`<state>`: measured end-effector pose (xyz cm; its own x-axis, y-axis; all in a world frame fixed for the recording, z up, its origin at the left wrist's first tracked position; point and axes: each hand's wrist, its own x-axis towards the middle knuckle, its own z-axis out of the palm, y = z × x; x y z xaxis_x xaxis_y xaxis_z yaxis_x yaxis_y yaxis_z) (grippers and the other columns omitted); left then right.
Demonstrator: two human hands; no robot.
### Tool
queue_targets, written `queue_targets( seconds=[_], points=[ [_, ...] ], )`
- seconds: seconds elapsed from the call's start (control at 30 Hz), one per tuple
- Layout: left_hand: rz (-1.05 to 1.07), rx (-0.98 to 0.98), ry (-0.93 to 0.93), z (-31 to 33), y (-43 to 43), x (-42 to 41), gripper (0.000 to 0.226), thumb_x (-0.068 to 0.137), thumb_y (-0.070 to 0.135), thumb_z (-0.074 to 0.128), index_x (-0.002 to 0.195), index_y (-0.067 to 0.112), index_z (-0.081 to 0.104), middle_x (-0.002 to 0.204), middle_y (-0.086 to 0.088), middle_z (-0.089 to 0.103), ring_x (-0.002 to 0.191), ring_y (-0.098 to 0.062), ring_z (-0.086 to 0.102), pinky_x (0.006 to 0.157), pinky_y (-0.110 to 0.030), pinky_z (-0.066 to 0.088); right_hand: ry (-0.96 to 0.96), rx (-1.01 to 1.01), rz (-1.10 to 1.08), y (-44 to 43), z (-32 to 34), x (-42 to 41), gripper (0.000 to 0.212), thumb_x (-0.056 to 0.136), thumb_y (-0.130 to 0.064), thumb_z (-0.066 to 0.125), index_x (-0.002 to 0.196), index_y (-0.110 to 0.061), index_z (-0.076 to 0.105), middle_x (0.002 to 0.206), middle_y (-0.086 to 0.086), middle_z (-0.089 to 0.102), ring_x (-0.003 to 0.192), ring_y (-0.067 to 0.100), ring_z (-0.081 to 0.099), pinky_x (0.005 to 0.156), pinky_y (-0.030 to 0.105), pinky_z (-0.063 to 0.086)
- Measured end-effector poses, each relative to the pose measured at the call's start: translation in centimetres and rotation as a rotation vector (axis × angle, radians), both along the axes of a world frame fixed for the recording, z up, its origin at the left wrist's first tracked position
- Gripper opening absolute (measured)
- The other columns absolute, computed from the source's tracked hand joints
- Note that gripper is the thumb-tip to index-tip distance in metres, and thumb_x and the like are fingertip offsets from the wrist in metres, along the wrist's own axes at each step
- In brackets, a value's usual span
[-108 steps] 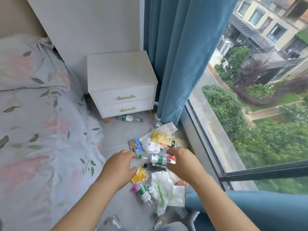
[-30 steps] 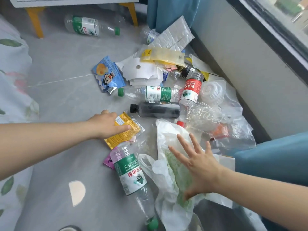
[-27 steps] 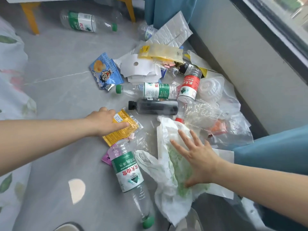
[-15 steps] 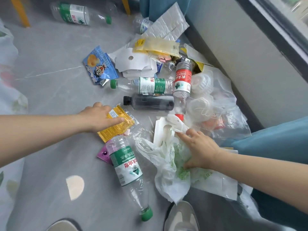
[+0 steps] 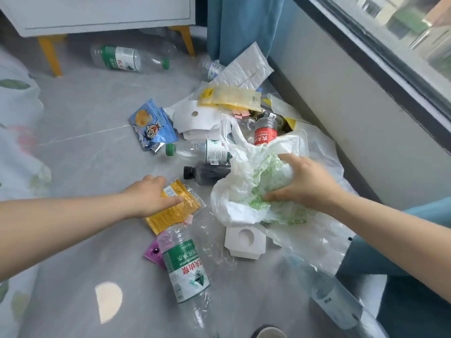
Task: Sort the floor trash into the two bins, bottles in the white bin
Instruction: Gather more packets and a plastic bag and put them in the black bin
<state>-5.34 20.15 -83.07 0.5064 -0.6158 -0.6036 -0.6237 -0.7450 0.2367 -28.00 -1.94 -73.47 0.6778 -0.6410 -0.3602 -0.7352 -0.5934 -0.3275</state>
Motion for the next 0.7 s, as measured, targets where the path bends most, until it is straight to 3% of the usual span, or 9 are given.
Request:
queue_targets(
  seconds=[0.07,0.2,0.3,0.43,0.57,0.7],
  points=[
    [0.023,-0.014,0.002,0.0,-0.2,0.1,0.061,0.081,0.067,0.053,0.105,0.011,0.046,0.120,-0.014,0.050,0.096,-0.026,0.051,0.077,-0.033,0.042,0.008,0.003,-0.040,-0.4,0.4,1.1,0.100,0.058,-0.047,0.087,0.143,-0.024,0.039,0.135,0.005,0.051,0.125,0.022,0.047,0.094,0.030,0.040],
    [0.091,-0.010,0.003,-0.2,-0.3,0.6,0.077,0.077,0.065,0.060,0.127,0.008,0.046,0.128,-0.012,0.050,0.110,-0.026,0.053,0.089,-0.035,0.047,0.075,-0.028,-0.093,-1.4,1.1,3.2,0.086,0.058,-0.045,0.088,0.129,-0.014,0.051,0.115,0.006,0.059,0.105,0.025,0.055,0.081,0.031,0.047],
    [0.159,-0.026,0.046,-0.5,-0.3,0.8,0.082,0.068,0.062,0.072,0.126,0.010,0.046,0.126,-0.007,0.053,0.109,-0.024,0.054,0.090,-0.033,0.047,0.092,-0.024,-0.122,-1.8,1.2,4.0,0.083,0.060,-0.043,0.088,0.125,-0.005,0.053,0.117,0.012,0.060,0.107,0.029,0.056,0.087,0.039,0.051],
    [0.149,0.004,0.072,-0.9,-0.7,0.6,0.080,0.057,0.062,0.080,0.114,0.016,0.047,0.110,0.000,0.053,0.096,-0.018,0.052,0.080,-0.029,0.047,0.061,-0.004,-0.154,-1.7,1.0,3.9,0.083,0.060,-0.041,0.088,0.123,0.001,0.053,0.120,0.017,0.061,0.110,0.032,0.056,0.093,0.044,0.048],
    [0.114,0.026,0.091,-1.1,-1.4,0.3,0.061,0.057,0.060,0.081,0.088,0.019,0.049,0.095,0.001,0.054,0.085,-0.016,0.052,0.064,-0.027,0.039,0.038,0.011,-0.162,-1.7,0.7,3.5,0.081,0.060,-0.040,0.088,0.122,0.000,0.054,0.119,0.015,0.061,0.110,0.031,0.055,0.093,0.042,0.048],
    [0.107,0.014,0.126,-1.2,-2.0,-0.2,0.056,0.057,0.059,0.082,0.078,0.016,0.053,0.086,-0.002,0.056,0.077,-0.018,0.052,0.061,-0.029,0.037,0.016,0.005,-0.194,-2.5,0.3,2.9,0.073,0.058,-0.041,0.089,0.115,-0.006,0.058,0.100,0.007,0.062,0.092,0.025,0.056,0.084,0.038,0.050]
  ],
)
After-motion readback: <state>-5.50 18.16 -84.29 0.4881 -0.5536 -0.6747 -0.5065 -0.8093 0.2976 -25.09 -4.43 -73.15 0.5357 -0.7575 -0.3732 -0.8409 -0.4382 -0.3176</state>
